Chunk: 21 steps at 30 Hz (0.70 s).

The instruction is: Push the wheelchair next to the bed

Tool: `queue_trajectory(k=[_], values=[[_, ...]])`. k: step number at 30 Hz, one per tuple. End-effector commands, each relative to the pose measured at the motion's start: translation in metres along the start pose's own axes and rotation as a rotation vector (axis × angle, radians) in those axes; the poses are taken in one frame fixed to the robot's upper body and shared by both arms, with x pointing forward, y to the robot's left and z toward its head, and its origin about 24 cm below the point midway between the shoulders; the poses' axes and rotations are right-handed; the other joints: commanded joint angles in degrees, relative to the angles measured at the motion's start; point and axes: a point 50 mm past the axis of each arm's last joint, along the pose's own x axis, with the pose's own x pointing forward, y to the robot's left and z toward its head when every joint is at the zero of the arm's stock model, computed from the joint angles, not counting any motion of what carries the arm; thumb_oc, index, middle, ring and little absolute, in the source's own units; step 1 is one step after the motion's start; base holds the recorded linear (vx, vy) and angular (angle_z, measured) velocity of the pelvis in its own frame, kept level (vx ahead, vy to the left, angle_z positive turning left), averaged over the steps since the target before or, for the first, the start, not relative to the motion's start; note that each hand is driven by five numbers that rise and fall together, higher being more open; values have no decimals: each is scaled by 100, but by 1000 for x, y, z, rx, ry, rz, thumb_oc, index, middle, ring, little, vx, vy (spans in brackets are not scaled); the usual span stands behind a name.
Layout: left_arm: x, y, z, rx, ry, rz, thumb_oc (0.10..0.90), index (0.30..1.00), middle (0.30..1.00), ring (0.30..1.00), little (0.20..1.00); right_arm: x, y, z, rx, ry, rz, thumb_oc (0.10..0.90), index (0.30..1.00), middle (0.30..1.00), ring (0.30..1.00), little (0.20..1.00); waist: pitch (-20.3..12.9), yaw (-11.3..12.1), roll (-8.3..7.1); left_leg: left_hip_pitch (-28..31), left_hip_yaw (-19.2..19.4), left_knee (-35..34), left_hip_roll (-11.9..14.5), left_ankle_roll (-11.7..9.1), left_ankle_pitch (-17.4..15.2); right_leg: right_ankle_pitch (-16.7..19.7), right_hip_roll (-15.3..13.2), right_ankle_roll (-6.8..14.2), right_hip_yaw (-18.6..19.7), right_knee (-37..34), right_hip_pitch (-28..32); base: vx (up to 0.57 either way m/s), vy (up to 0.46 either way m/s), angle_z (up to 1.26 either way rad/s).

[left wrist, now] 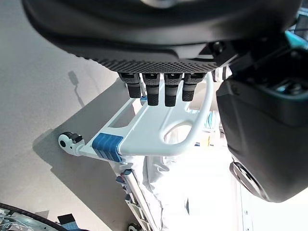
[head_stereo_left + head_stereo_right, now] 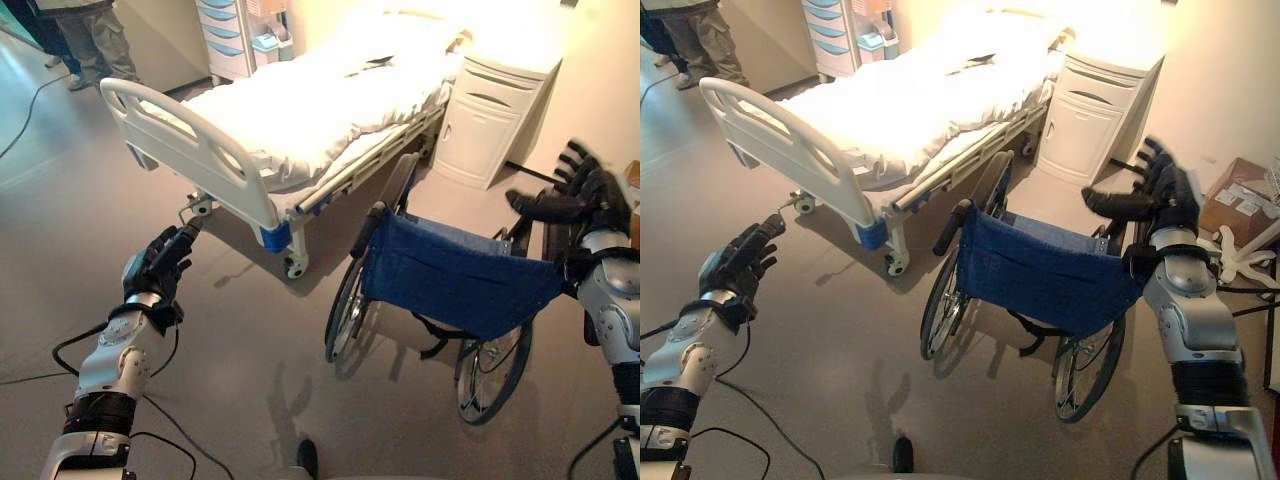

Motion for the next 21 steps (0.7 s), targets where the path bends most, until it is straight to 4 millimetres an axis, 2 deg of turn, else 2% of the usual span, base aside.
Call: queue_trajectory(k=[1, 3, 4, 7, 9, 10, 11, 14, 16, 18, 19, 21], values=[[-3, 25, 41, -27, -252, 78, 800, 900, 900, 900, 900, -4, -56, 67, 121, -406, -313, 800, 900, 900, 900, 900, -630, 10, 199, 831, 341, 62, 305, -533, -1037, 581, 4, 38, 166, 55, -509, 6, -5, 6], [-5, 30, 39, -31, -257, 87, 800, 900, 900, 900, 900, -9, -70, 64, 137, -418, -380, 800, 900, 900, 900, 900, -643, -3, 203, 836, 374, 62, 310, -533, -1046, 583, 4, 48, 177, 54, -518, 6, -13, 8], [-7, 37, 37, -31, -257, 97, 800, 900, 900, 900, 900, -16, -89, 57, 144, -421, -490, 800, 900, 900, 900, 900, -656, -38, 207, 839, 413, 62, 319, -537, -1050, 591, 9, 56, 194, 49, -531, 0, 0, 0], [-10, 43, 34, -25, -255, 112, 800, 900, 900, 900, 900, -27, -112, 49, 137, -428, -619, 800, 900, 900, 900, 900, -657, -69, 211, 840, 454, 62, 324, -542, -1054, 601, 13, 69, 214, 45, -545, 7, -20, -11], [-12, 52, 29, -23, -243, 135, 800, 900, 900, 900, 900, -39, -138, 34, 113, -400, -779, 800, 900, 900, 900, 900, -654, -113, 215, 846, 505, 62, 332, -546, -1066, 615, 22, 81, 254, 44, -573, 0, -25, -16], [-12, 52, 29, -23, -243, 134, 800, 900, 900, 900, 900, -39, -138, 34, 113, -401, -780, 800, 900, 900, 900, 900, -657, -106, 215, 846, 508, 62, 332, -546, -1066, 615, 23, 81, 257, 44, -575, -6, -19, -8], [-13, 54, 27, -27, -239, 144, 800, 900, 900, 900, 900, -43, -146, 26, 88, -365, -833, 800, 900, 900, 900, 900, -650, -131, 220, 843, 517, 62, 331, -548, -1068, 619, 25, 84, 267, 42, -585, -4, -16, -11], [-14, 61, 15, -35, -206, 177, 800, 900, 900, 900, 900, -61, -172, -14, -37, -180, -925, 800, 900, 900, 900, 900, -633, -191, 229, 837, 585, 62, 339, -559, -1059, 654, 26, 111, 301, 40, -637, -11, -18, -17], [-16, 67, 6, -40, -180, 198, 800, 900, 900, 900, 900, -75, -181, -37, -83, -74, -943, 800, 900, 900, 900, 900, -620, -216, 237, 823, 622, 62, 350, -568, -1038, 674, 24, 124, 318, 37, -668, -15, -10, -16], [-21, 75, -8, -48, -140, 237, 800, 900, 900, 900, 900, -93, -184, -69, -124, 84, -919, 800, 900, 900, 900, 900, -607, -253, 246, 806, 659, 62, 361, -575, -1016, 687, 25, 129, 333, 38, -706, -14, -4, -11], [-22, 77, -12, -51, -129, 248, 800, 900, 900, 900, 900, -97, -183, -76, -127, 122, -911, 800, 900, 900, 900, 900, -602, -260, 247, 805, 667, 62, 363, -576, -1012, 689, 25, 129, 334, 38, -712, -11, -2, -18], [-28, 83, -28, -60, -96, 282, 800, 900, 900, 900, 900, -116, -179, -102, -130, 248, -886, 800, 900, 900, 900, 900, -579, -288, 252, 796, 690, 62, 368, -575, -999, 699, 22, 128, 335, 38, -736, -15, -2, -17]])
